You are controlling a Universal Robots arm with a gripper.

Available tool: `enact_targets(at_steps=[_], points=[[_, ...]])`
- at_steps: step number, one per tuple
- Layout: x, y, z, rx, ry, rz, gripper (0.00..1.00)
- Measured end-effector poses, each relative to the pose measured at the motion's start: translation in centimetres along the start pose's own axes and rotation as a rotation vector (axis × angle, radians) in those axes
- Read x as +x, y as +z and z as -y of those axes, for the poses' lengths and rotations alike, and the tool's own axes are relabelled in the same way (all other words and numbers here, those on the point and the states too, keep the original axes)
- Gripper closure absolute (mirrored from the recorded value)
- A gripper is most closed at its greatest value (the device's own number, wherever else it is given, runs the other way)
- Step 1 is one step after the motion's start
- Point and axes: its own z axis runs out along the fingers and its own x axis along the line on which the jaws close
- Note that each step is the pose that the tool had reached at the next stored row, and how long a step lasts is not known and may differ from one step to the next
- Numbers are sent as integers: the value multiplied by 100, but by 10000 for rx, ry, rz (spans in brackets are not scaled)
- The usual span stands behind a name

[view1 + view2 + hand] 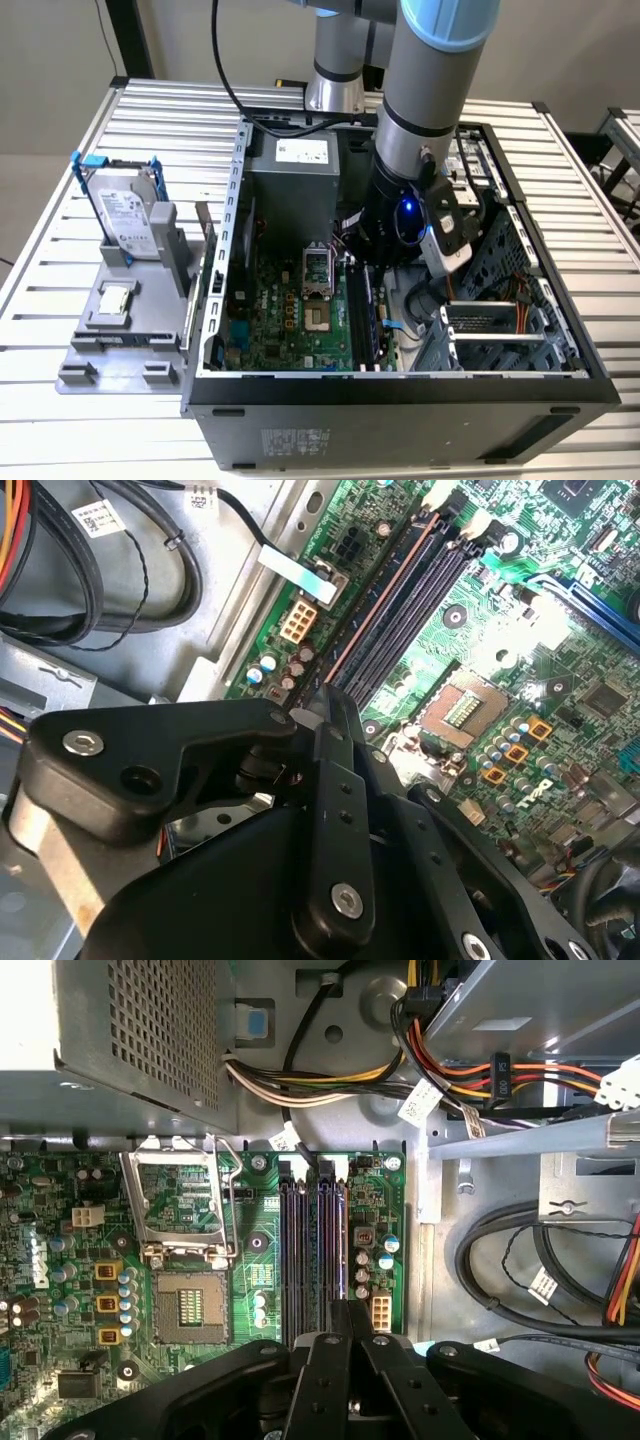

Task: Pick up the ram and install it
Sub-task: 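Press down the ram until it locks into place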

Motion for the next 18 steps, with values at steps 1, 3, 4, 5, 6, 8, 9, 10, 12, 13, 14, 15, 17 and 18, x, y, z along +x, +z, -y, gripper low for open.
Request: enact_targets(at_steps=[1, 3, 4, 5, 6, 8, 9, 10, 12, 13, 14, 15, 17, 18], points=[[0, 0, 0, 0, 0, 0, 100], [0, 0, 0, 3, -1, 0, 100], [0, 0, 0, 4, -1, 0, 100], [0, 0, 0, 4, 0, 0, 100], [0, -1, 0, 6, -1, 0, 100], [0, -1, 0, 7, 0, 0, 100], [0, 0, 0, 7, 0, 0, 100], [0, 0, 0, 8, -2, 0, 100], [0, 0, 0, 7, -23, 0, 100], [0, 0, 0, 7, -53, 0, 100], [0, 0, 0, 7, -104, 0, 100], [0, 0, 0, 6, -169, 0, 100], [0, 0, 0, 5, -328, 1, 100], [0, 0, 0, 5, -409, 1, 100]])
